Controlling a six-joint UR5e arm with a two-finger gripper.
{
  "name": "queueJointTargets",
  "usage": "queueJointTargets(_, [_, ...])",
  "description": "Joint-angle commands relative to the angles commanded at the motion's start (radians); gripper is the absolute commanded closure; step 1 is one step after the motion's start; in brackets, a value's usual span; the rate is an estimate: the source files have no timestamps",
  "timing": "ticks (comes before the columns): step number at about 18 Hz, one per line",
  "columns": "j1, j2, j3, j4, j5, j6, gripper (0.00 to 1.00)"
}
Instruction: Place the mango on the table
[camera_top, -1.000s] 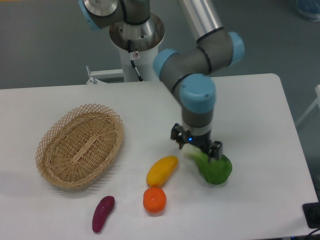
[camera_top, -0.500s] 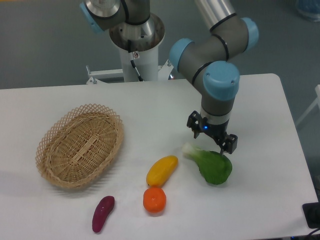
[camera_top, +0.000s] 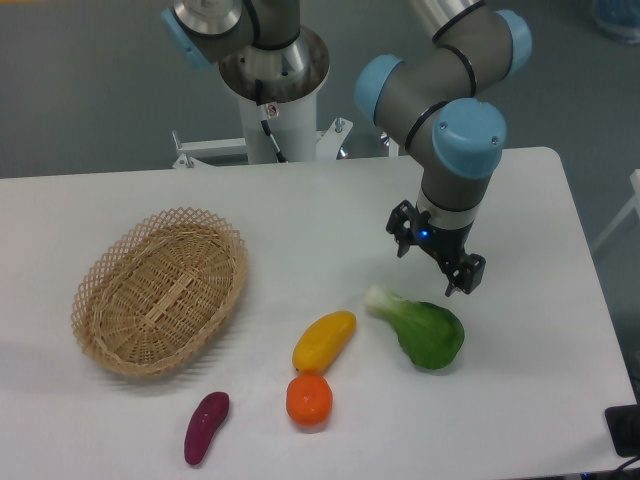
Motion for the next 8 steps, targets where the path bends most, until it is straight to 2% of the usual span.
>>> queueJointTargets(8, [-0.002, 0.0, -0.006, 0.002, 0.0, 0.0, 0.0])
